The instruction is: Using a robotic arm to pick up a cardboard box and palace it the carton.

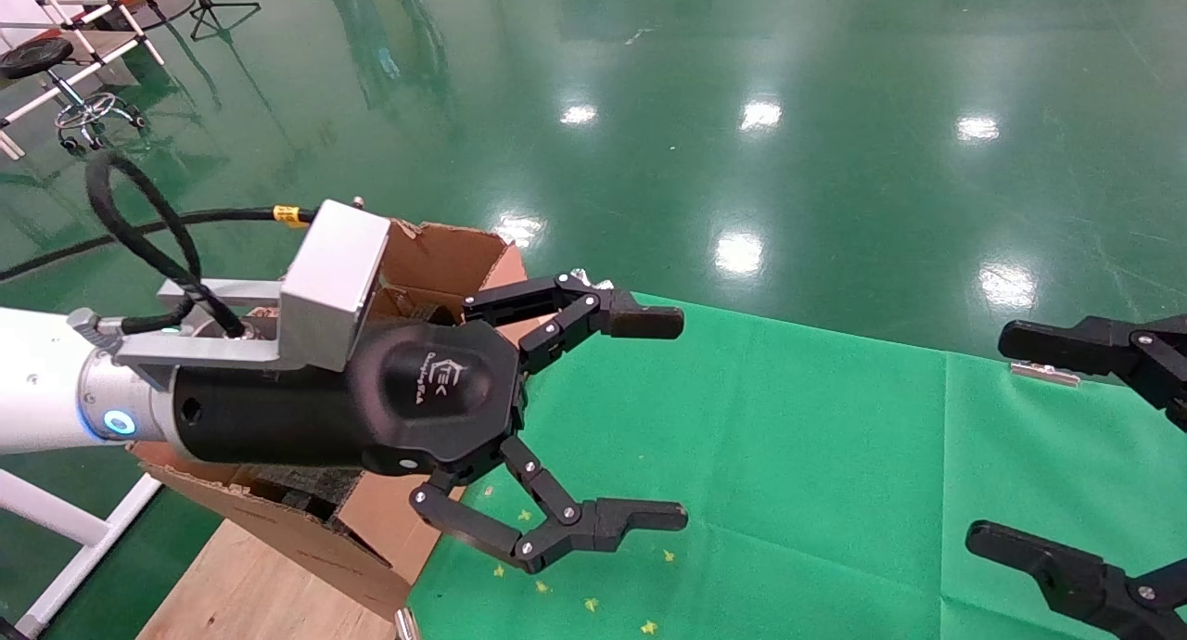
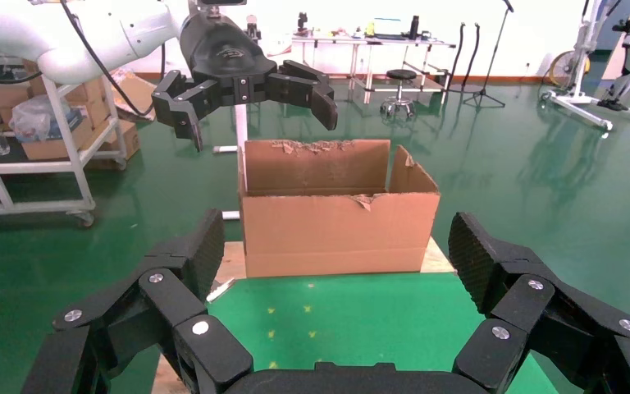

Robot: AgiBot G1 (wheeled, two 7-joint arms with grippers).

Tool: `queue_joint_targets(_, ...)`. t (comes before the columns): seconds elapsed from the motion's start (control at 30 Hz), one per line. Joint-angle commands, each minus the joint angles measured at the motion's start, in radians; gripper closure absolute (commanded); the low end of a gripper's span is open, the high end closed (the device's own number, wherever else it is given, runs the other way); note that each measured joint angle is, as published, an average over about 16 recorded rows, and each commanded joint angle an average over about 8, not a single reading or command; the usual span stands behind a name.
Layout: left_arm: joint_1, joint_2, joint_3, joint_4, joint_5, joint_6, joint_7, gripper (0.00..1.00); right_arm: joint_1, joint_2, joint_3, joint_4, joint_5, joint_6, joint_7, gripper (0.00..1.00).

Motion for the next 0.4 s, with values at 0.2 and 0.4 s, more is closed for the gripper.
queue_joint_targets(0.2, 0.0, 0.0, 0.0, 0.0, 0.0, 0.0, 0.0, 0.0, 0.0, 0.0, 0.0, 0.0, 0.0, 0.0, 0.0, 0.0)
queue_joint_targets(0.4, 0.0, 0.0, 0.0, 0.0, 0.0, 0.0, 0.0, 0.0, 0.0, 0.0, 0.0, 0.0, 0.0, 0.0, 0.0, 0.0)
